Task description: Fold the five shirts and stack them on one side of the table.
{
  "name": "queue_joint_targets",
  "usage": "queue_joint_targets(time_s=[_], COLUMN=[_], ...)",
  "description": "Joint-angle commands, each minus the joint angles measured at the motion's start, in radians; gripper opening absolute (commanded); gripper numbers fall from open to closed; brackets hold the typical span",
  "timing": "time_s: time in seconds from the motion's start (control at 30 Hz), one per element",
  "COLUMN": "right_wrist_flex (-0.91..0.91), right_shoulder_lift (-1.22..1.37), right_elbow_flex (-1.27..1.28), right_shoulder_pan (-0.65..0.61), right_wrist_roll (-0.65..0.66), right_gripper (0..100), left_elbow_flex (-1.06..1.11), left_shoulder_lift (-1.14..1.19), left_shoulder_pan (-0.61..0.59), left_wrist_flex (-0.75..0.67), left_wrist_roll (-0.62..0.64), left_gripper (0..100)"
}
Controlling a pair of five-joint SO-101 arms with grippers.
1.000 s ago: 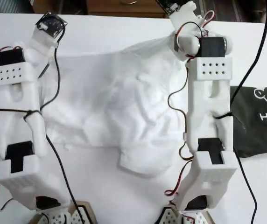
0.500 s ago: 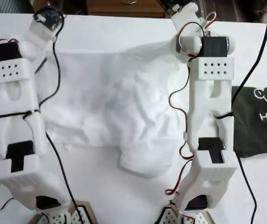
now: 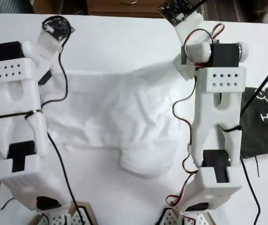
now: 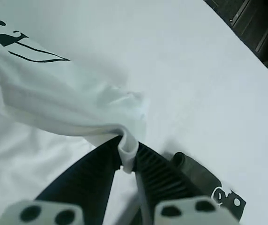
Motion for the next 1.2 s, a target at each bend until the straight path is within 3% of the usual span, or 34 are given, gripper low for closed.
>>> queue_joint_targets(time_s=[0.0, 0.3, 0.4, 0.6, 0.8, 1.17], right_wrist_flex=[-0.073, -0.443, -0.452, -0.409, -0.265, -0.096], right_shoulder_lift=[-0.061, 0.027, 0.094, 0.111, 0.044, -0.170], right_elbow_flex=[0.018, 0.071, 0.068, 0.063, 0.015, 0.203], right_shoulder_pan=[0.016, 0.028, 0.028, 0.035, 0.007, -0.015], right_wrist_roll=[0.002, 0.055, 0.051, 0.055, 0.055, 0.055], right_gripper=[2.1, 2.1, 2.1, 2.1, 2.1, 2.1], left_elbow_flex=[-0.053, -0.090, -0.091, -0.097, -0.140, -0.074], left_shoulder_lift=[-0.005, 0.068, 0.143, 0.175, 0.132, 0.061], left_shoulder_pan=[0.008, 0.006, 0.005, 0.000, 0.006, 0.000], left_wrist_flex=[-0.103, -0.413, -0.423, -0.336, -0.141, -0.023], left_wrist_roll=[0.003, 0.112, 0.118, 0.110, 0.092, 0.038], left_gripper=[2, 2, 2, 2, 2, 2])
